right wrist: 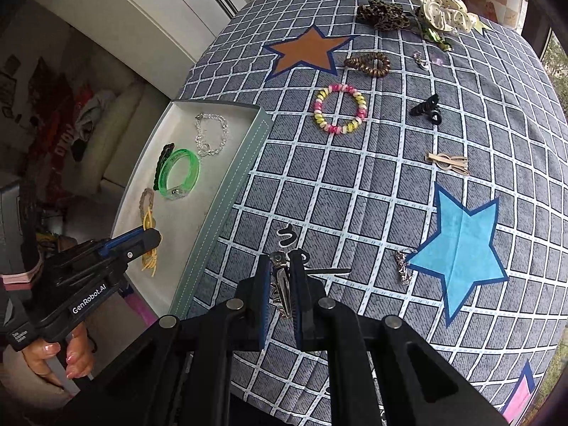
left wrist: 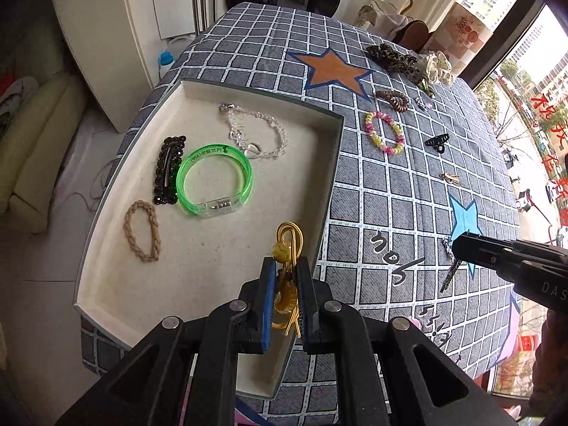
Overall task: Organize jewelry
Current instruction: 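Carry the silver barrette in the right tool while the left tool carries the yellow cord bracelet toward the tray, then lower both held items into the white tray and open both tools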
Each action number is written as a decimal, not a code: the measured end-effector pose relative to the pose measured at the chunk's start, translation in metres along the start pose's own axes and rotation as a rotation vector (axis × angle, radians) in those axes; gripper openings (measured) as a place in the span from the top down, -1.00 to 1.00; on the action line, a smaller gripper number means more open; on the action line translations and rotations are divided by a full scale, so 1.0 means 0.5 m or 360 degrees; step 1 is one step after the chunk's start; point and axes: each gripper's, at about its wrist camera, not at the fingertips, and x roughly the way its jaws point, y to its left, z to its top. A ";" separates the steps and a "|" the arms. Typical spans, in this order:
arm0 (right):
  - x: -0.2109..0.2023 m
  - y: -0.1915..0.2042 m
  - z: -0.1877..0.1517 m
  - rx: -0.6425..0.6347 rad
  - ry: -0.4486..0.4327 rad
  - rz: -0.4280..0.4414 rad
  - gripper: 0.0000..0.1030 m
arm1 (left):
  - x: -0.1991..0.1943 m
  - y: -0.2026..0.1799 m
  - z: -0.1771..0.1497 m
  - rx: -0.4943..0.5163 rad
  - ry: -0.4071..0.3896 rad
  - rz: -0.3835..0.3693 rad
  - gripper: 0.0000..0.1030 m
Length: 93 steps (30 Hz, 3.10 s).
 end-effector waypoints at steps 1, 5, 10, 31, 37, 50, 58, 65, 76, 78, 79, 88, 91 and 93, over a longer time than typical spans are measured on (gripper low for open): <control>0.005 0.014 0.008 -0.0025 0.0003 0.0009 0.77 | -0.001 0.013 -0.002 -0.0020 -0.0001 0.0009 0.63; 0.026 0.068 0.039 -0.0110 0.0014 0.0051 0.77 | -0.003 0.064 -0.013 -0.0098 -0.0005 0.0048 0.63; 0.058 0.129 0.079 -0.0203 0.0025 0.0099 0.77 | 0.000 0.127 -0.027 -0.0200 -0.0008 0.0109 0.63; 0.215 0.194 0.204 -0.0253 0.0106 0.0002 0.77 | 0.069 0.264 -0.051 -0.0412 0.0051 0.0278 0.63; 0.248 0.183 0.217 -0.0219 0.0125 -0.0038 0.77 | 0.089 0.262 -0.038 -0.0394 0.0064 0.0299 0.63; 0.294 0.166 0.226 -0.0157 0.0148 -0.0092 0.77 | 0.100 0.243 -0.029 -0.0304 0.0084 0.0389 0.63; 0.300 0.167 0.222 -0.0167 0.0139 -0.0101 0.77 | 0.104 0.223 -0.023 -0.0252 0.0108 0.0423 0.63; 0.295 0.168 0.221 -0.0165 0.0134 -0.0075 0.20 | 0.104 0.204 -0.011 -0.0238 0.0121 0.0461 0.62; 0.225 0.161 0.215 -0.0112 0.0045 0.0066 -0.23 | 0.097 0.163 0.012 -0.0192 0.0128 0.0490 0.62; 0.208 0.159 0.210 -0.0101 0.0028 0.0093 -0.39 | 0.096 0.157 0.017 -0.0187 0.0128 0.0502 -0.27; 0.200 0.155 0.208 -0.0092 0.0018 0.0109 -0.42 | 0.090 0.157 0.017 -0.0198 0.0112 0.0515 -0.70; 0.129 0.103 0.159 0.0041 -0.0039 0.0163 -0.61 | 0.055 0.128 0.018 -0.0125 0.0029 0.0549 -1.00; 0.113 0.069 0.138 0.0105 -0.0043 0.0140 -0.62 | 0.049 0.108 0.020 -0.0067 0.0014 0.0548 -1.00; 0.105 0.043 0.126 0.0159 -0.0044 0.0113 -0.66 | 0.050 0.090 0.029 -0.0026 0.0018 0.0524 -1.00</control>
